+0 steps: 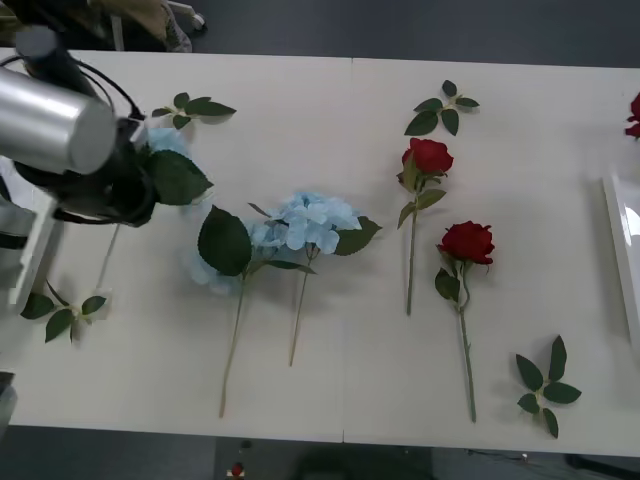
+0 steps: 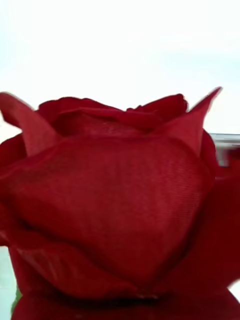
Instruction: Put the red flowers into the right box and the blue flowers into the left box
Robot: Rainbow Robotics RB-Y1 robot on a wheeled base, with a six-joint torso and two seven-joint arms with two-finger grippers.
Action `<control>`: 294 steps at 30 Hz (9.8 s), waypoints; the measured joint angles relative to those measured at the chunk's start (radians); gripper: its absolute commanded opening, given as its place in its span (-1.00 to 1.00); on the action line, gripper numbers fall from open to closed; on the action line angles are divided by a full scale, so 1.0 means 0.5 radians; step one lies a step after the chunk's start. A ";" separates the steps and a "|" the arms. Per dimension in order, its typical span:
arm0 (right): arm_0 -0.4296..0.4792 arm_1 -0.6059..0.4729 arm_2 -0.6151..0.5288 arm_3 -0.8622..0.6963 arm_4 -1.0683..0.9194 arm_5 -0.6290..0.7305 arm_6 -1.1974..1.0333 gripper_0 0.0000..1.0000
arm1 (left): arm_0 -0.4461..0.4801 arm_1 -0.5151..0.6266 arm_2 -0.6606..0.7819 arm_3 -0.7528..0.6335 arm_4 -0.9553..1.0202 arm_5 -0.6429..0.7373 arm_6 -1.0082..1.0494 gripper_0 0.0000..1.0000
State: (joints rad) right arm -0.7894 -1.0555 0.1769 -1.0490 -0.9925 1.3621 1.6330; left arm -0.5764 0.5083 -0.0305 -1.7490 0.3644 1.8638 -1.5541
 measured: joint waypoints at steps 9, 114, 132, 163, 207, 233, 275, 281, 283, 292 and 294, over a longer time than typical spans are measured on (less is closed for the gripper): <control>0.000 -0.113 0.000 0.622 0.185 -0.418 0.357 -1.00 | 0.000 0.410 0.533 0.198 -0.423 0.023 -1.182 -1.00; 0.858 0.110 0.765 -1.387 -0.366 -1.069 -0.975 -1.00 | 0.417 0.306 -0.614 -0.381 0.292 -0.659 0.250 -1.00; 1.082 -0.178 -0.510 -1.117 -0.172 -0.416 -0.518 -1.00 | 0.546 0.838 0.255 0.002 -0.308 -0.566 -0.753 -1.00; 0.773 -0.177 0.051 -0.164 -0.007 -0.985 -0.238 0.66 | 0.547 0.837 0.640 0.395 1.072 -0.638 -1.246 0.94; -0.172 1.210 0.898 0.008 0.707 -0.852 -1.581 0.70 | -0.105 -0.254 -1.117 0.959 0.629 -2.237 -0.046 -0.13; -0.296 1.277 0.925 0.409 0.682 -0.992 -1.543 -1.00 | -0.122 -0.173 -1.154 0.911 0.685 -2.143 -0.046 -1.00; 0.399 -0.173 -0.005 0.304 0.239 -0.805 0.099 -0.24 | -0.121 1.025 -0.412 1.266 0.226 -1.596 -0.924 -1.00; 0.464 -0.172 0.000 0.323 0.281 -0.880 0.159 0.50 | -0.121 0.866 -0.412 1.189 0.198 -1.595 -0.923 -0.96; 0.465 -0.171 0.023 0.323 0.281 -0.889 0.159 0.54 | -0.121 0.822 -0.412 1.197 0.099 -1.607 -0.923 -0.71; 0.490 -0.170 0.084 0.042 0.152 -0.623 0.159 0.61 | -0.121 0.781 -0.412 1.373 0.056 -1.773 -0.923 0.32; 0.558 -0.171 0.083 -0.211 0.091 -0.615 0.158 0.62 | -0.121 0.781 -0.412 1.376 0.055 -1.773 -0.923 0.38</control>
State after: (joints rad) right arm -0.5105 -1.1409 0.2184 -1.1545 -0.9472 1.0548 1.7122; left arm -0.6369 0.8988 -0.2364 -1.0609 0.3921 0.9775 -2.0155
